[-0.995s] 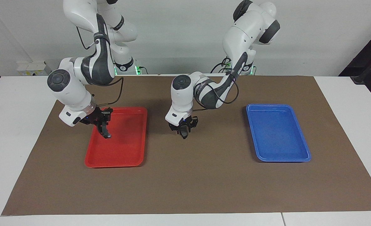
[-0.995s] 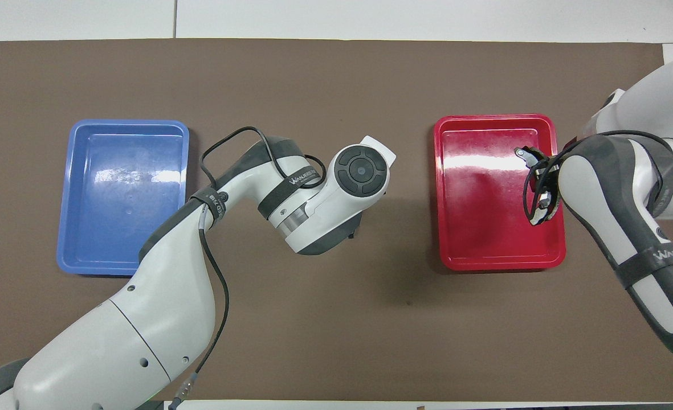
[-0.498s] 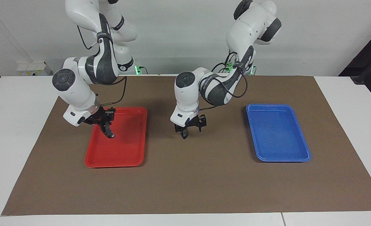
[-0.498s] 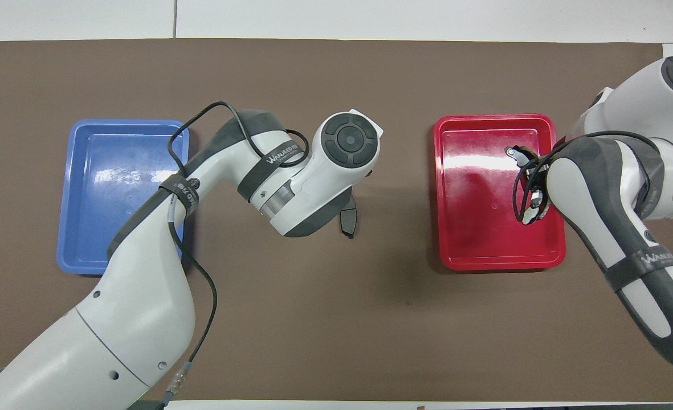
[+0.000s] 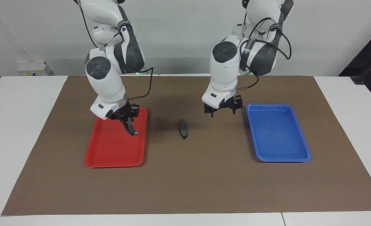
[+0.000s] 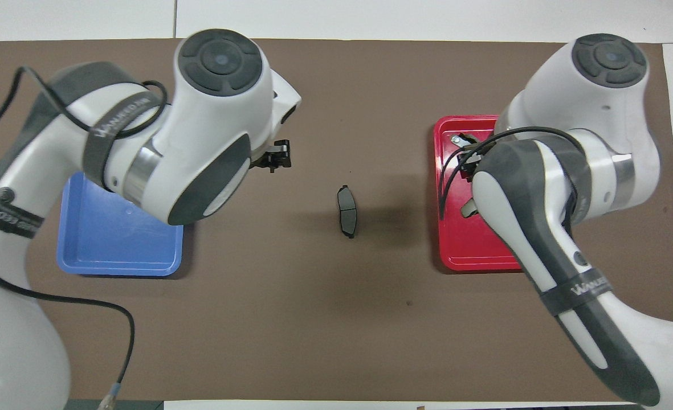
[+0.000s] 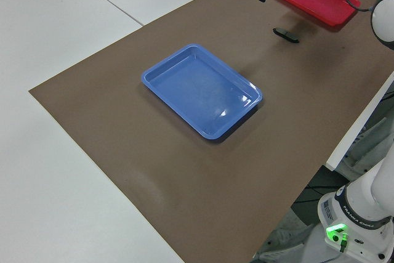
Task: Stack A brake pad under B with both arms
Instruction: 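Release the small pad on the table while the right gripper lifts the curved pad, then lower the curved pad onto the small pad with the right gripper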
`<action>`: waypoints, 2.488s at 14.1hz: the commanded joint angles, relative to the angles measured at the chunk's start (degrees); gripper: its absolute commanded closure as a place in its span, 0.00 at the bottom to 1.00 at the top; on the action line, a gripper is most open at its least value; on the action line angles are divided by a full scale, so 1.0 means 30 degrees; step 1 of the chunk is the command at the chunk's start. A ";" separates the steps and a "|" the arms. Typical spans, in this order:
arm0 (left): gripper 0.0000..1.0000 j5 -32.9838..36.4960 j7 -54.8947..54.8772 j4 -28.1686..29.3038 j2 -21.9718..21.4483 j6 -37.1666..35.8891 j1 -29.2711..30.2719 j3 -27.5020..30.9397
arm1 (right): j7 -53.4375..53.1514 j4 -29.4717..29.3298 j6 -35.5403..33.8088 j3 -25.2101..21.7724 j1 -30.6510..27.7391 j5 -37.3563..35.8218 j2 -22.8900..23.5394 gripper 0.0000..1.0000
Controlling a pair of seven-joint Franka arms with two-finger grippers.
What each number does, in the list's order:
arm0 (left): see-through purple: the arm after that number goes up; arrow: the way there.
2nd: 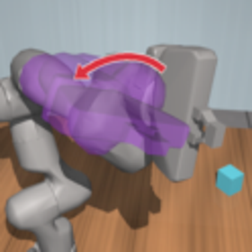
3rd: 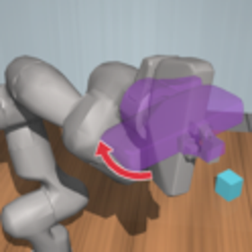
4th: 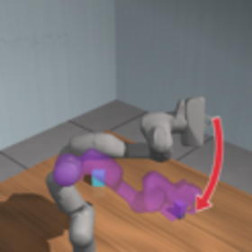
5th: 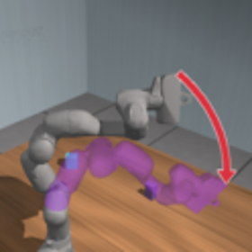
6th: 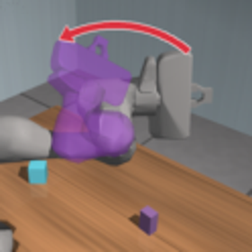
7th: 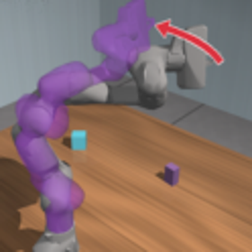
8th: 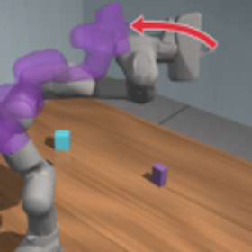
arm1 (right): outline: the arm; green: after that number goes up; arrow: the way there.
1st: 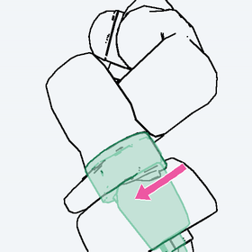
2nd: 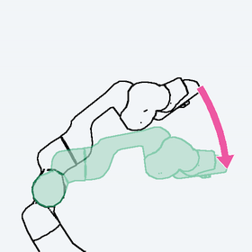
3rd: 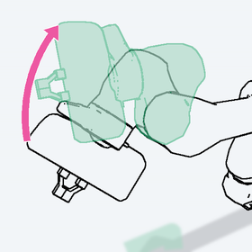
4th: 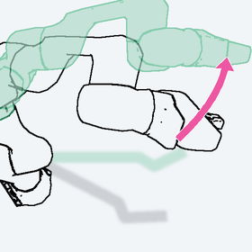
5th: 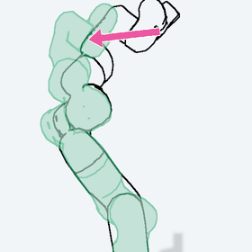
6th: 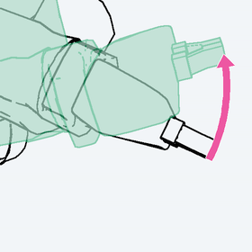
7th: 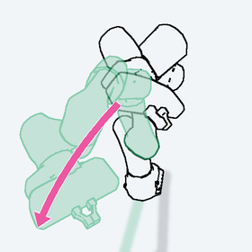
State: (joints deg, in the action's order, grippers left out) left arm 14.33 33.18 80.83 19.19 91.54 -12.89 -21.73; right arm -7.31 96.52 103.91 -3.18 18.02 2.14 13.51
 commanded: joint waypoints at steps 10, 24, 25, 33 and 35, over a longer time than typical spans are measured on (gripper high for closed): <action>0.01 -0.4687 -0.9801 0.2669 -0.6951 -0.2690 0.1483 0.7828 | -0.4390 -0.1295 0.4703 -0.0053 0.4683 0.1892 0.3874 1.00; 0.01 -0.4719 -1.0123 0.3643 -0.6954 -0.1979 0.1366 0.8151 | -0.3042 0.0843 0.6907 0.0093 0.4890 0.1981 0.4315 1.00; 0.01 -0.4719 -1.0123 0.3672 -0.6954 -0.1979 0.1395 0.8151 | -0.3071 0.0932 0.7023 0.0239 0.4948 0.2010 0.4285 1.00; 0.01 -0.4719 -1.0123 0.3730 -0.6954 -0.1979 0.1395 0.8151 | -0.3130 0.1079 0.7258 0.0445 0.4978 0.2538 0.4285 1.00; 0.01 -0.4719 -1.0093 0.3730 -0.6954 -0.2008 0.1395 0.8151 | -0.3101 0.1108 0.7258 0.0562 0.4949 0.2538 0.4256 1.00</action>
State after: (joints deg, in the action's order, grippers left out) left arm 0.95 3.54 90.33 -0.39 84.59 -8.02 1.91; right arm -18.13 98.11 124.60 -1.79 32.90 8.20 27.87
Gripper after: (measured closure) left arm 0.004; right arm 0.573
